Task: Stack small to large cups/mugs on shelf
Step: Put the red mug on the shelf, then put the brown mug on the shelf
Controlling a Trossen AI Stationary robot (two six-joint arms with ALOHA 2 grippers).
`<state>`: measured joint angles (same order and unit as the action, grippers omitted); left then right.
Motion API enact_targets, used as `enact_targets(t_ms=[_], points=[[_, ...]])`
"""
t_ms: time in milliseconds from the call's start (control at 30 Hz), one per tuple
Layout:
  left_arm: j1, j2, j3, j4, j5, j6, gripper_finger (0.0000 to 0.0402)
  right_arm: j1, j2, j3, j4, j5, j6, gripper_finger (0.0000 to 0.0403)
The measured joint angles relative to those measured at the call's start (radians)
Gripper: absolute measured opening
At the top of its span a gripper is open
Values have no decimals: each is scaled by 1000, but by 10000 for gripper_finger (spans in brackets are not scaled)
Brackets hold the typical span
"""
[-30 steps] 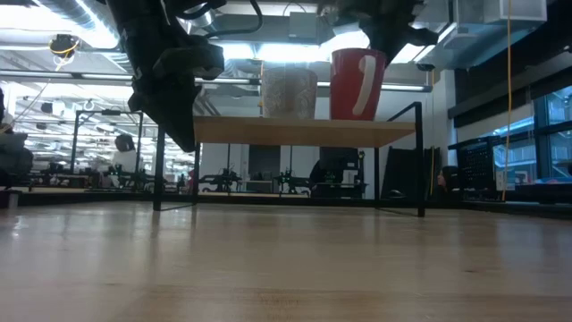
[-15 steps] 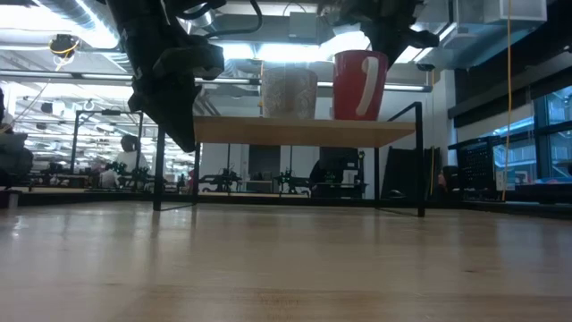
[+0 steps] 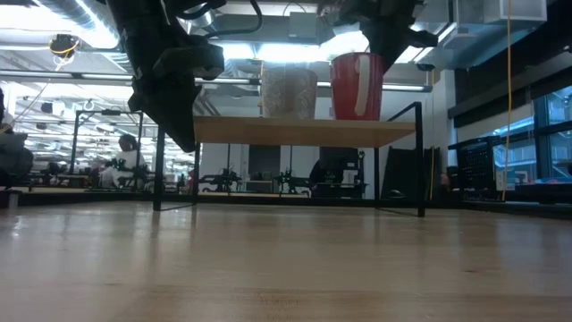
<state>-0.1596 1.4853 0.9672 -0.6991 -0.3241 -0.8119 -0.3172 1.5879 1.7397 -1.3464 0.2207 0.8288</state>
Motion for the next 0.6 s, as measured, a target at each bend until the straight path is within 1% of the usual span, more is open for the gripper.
enact_targets(t_ms=[167, 367, 500, 600], points=[[0, 0, 0, 0, 0, 0, 0, 0, 0, 0, 0, 1, 0, 68], [0, 0, 0, 0, 0, 0, 0, 0, 0, 4, -4, 31, 0, 69], [0, 0, 0, 0, 0, 0, 0, 7, 0, 49, -23, 59, -4, 69], [0, 0, 0, 1, 0, 1, 0, 21, 0, 118, -54, 107, -7, 69]])
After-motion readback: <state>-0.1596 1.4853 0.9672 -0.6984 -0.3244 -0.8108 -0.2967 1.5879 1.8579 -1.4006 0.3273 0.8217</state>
